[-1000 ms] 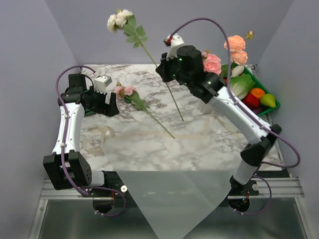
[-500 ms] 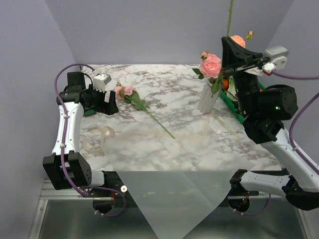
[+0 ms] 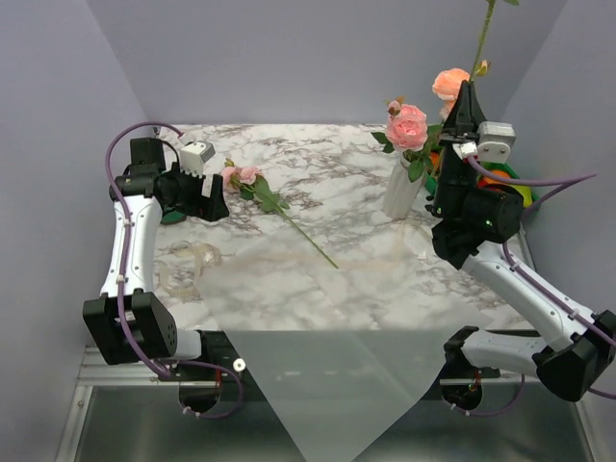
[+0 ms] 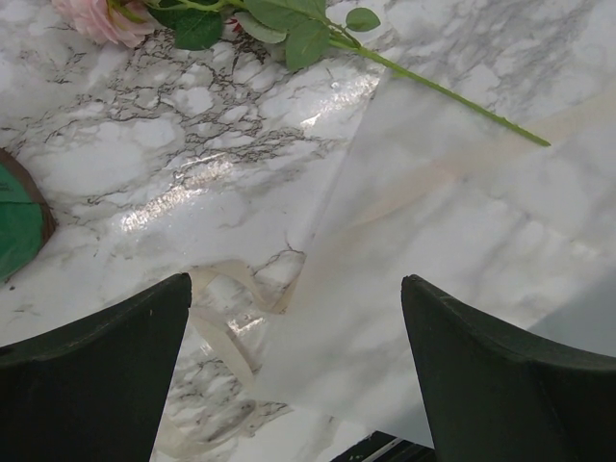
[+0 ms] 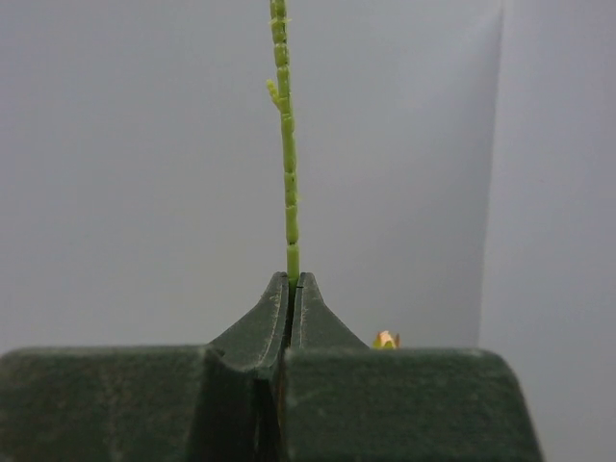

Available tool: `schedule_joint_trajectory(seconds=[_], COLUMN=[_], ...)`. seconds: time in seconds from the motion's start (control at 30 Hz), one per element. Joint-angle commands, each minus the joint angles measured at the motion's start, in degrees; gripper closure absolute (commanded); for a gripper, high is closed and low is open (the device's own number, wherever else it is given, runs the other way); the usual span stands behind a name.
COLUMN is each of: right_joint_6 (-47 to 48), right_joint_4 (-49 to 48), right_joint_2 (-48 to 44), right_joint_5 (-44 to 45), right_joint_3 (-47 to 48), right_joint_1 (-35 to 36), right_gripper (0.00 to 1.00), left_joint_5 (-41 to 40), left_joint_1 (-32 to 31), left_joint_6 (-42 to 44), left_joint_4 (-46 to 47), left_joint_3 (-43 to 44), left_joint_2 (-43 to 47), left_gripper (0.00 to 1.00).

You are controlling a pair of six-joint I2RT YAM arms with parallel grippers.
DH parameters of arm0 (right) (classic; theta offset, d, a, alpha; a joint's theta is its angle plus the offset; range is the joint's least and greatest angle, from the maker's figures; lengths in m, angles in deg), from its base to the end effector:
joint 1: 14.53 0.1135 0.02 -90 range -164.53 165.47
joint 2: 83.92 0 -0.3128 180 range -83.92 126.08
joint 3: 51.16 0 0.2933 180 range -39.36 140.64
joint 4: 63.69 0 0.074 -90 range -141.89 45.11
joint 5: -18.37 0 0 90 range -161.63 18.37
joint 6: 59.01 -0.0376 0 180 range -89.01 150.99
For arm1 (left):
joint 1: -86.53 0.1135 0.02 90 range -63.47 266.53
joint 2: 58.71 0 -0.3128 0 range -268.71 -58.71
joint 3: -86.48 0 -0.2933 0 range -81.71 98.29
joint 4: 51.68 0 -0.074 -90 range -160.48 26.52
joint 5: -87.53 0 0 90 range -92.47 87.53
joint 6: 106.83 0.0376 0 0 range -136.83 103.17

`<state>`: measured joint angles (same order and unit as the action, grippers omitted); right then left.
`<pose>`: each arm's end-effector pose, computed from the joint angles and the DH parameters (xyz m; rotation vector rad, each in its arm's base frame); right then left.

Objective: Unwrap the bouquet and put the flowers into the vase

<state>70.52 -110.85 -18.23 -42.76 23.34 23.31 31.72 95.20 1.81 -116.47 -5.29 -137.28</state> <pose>0.2014 0.1334 0.5321 0.0184 0.7595 -0.1777 0.3069 0.0254 0.3831 0.4337 2.3395 -0.5322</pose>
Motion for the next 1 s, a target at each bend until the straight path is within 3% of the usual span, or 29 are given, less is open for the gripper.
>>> schedule_joint_trajectory(seconds=[0.0,0.13,0.63,0.97], right_joint_6=[-2.69,-9.63,-18.95,-16.24], right_joint_4=[-12.93,-12.50,-14.52,-18.38], right_joint_2=[1.28,3.65,13.49,19.21], right_joint_5=[2.43,1.28,-3.90,-6.89], right_joint_3=[0.06,0.84,1.90,2.52], right_joint_1=[-5.14,-9.19,-14.90,-15.61], right_gripper=[0.99,0.99,0.99,0.99], left_joint_5=[1.14,1.31,1.49,1.75], left_joint_1=[0.47,0.47,0.74,0.91], left_joint_6=[0.53,0.88,1.14,0.88], left_joint_4=[-0.80,-0.62,-0.18,1.05], left_joint_3=[1.45,1.54,3.38,2.59], left_joint_2=[-0.89,-1.15,-4.31,-5.02], left_gripper=[0.01,0.01,0.01,0.01])
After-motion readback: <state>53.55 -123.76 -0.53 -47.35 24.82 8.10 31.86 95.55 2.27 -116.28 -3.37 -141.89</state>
